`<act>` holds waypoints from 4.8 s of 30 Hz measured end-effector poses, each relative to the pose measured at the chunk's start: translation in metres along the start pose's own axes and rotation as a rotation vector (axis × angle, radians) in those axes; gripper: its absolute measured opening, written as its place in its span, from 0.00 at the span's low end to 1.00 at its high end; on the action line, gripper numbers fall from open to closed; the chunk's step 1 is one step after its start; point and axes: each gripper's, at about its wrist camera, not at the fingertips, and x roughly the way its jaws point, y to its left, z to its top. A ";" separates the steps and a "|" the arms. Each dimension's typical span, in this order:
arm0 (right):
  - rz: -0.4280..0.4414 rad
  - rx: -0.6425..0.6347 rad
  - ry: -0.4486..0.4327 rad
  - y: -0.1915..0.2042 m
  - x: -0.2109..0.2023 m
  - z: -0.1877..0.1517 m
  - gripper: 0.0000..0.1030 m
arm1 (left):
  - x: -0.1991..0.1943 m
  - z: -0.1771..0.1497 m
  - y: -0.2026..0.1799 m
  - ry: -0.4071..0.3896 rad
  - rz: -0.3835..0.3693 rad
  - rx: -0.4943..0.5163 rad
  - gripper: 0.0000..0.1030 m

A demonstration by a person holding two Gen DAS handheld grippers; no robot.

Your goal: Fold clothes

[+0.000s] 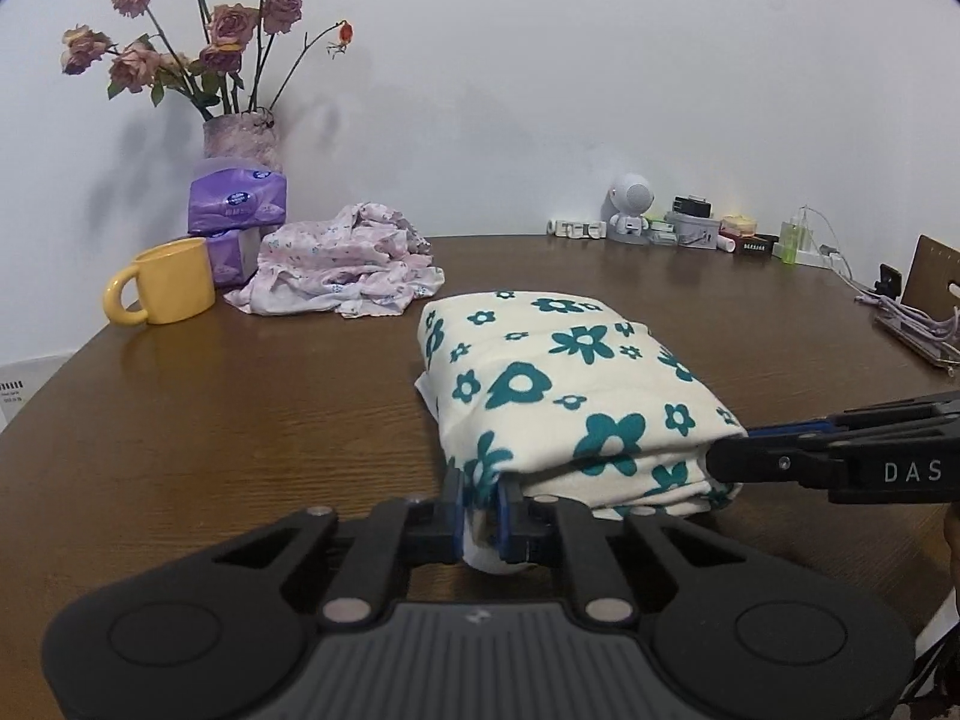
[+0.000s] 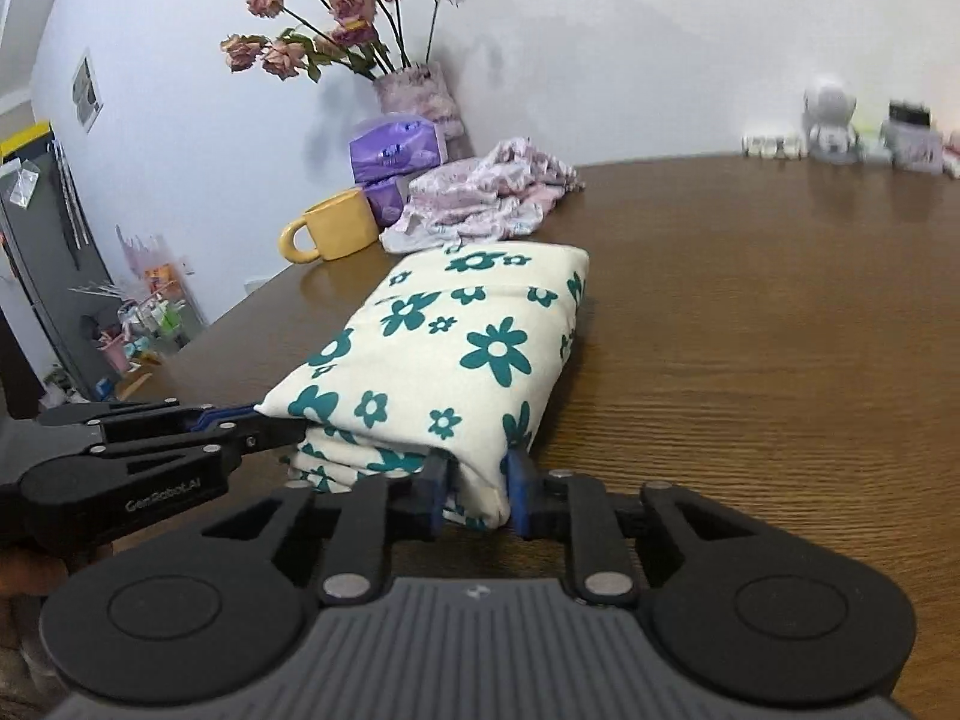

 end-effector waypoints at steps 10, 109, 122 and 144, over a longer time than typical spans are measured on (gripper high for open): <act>-0.052 -0.026 -0.015 0.009 -0.002 -0.004 0.14 | 0.009 0.001 0.004 0.002 -0.011 -0.033 0.10; 0.120 0.452 0.396 -0.048 0.057 0.074 0.01 | 0.175 0.158 -0.007 0.752 -0.560 0.381 0.15; -0.024 0.575 0.345 -0.048 0.048 0.081 0.06 | 0.189 0.175 -0.024 0.776 -0.618 0.499 0.32; -0.001 0.636 0.368 -0.036 0.054 0.066 0.00 | 0.180 0.162 -0.020 0.660 -0.547 0.496 0.10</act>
